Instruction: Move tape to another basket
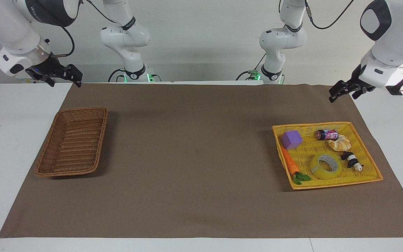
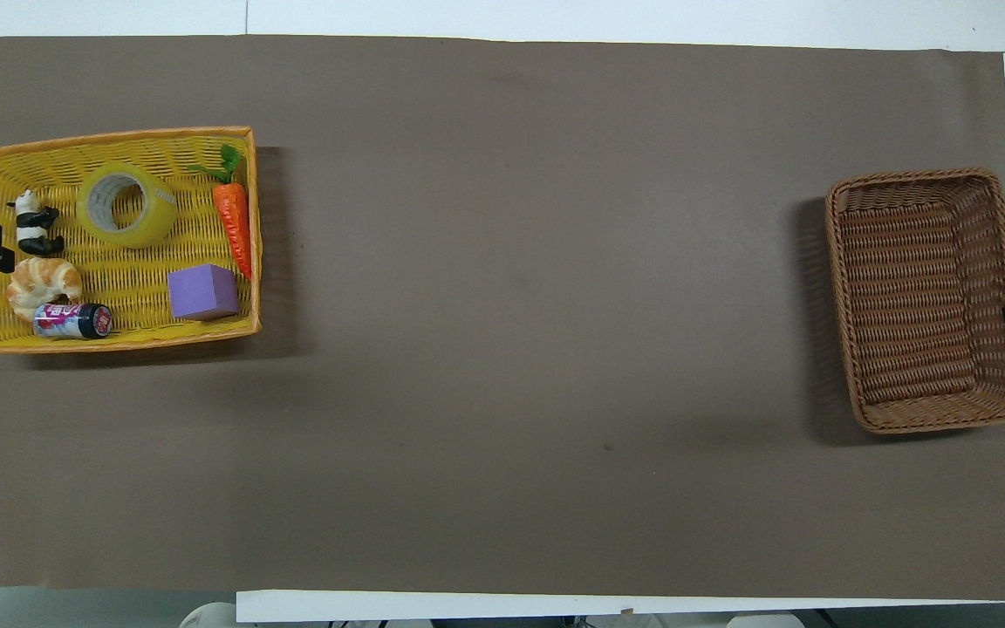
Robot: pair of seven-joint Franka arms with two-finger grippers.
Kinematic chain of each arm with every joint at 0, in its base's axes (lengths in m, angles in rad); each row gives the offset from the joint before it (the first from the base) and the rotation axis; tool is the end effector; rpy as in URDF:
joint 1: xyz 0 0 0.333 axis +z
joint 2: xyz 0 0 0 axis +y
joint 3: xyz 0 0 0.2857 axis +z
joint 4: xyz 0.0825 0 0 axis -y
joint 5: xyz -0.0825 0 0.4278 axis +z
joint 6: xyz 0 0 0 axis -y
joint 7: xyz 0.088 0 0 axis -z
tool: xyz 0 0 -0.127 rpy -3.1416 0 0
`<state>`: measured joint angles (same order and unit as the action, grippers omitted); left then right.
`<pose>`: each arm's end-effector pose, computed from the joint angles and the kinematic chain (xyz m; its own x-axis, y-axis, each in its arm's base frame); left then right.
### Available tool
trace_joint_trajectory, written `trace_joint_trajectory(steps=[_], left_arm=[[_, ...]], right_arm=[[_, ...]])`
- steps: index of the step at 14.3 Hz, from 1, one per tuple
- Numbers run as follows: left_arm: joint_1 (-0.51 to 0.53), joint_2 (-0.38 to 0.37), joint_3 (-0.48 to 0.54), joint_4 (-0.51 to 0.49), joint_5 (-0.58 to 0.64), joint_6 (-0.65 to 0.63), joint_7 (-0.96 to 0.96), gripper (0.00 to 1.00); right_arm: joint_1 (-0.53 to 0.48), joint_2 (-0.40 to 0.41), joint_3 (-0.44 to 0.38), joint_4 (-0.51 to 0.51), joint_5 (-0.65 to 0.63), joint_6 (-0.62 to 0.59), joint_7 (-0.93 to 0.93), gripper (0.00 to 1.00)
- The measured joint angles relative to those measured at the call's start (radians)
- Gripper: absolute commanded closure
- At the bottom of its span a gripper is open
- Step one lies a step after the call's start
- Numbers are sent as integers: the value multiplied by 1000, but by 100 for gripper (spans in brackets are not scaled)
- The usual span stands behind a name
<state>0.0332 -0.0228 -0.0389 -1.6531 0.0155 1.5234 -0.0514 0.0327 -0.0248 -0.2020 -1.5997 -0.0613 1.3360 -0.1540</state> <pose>0.5819 -0.0015 0.5418 0.9933 0.0465 -0.1057 0.0445 -0.9988 -0.0218 0.5494 -0.1040 0.5571 0.9698 -0.0235 -0.2426 -0.0193 -0.9996 0.0193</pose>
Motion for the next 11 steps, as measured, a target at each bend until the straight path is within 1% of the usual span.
trace_joint_trajectory(steps=[7, 9, 11], left_arm=[[7, 0, 9, -7, 1, 8, -9, 1], [38, 1, 12, -37, -1, 71, -8, 1], [54, 14, 14, -96, -2, 185, -8, 1]], right_arm=[[0, 0, 0, 0, 0, 0, 0, 0], [0, 0, 0, 0, 0, 0, 0, 0], [0, 0, 0, 0, 0, 0, 0, 0]])
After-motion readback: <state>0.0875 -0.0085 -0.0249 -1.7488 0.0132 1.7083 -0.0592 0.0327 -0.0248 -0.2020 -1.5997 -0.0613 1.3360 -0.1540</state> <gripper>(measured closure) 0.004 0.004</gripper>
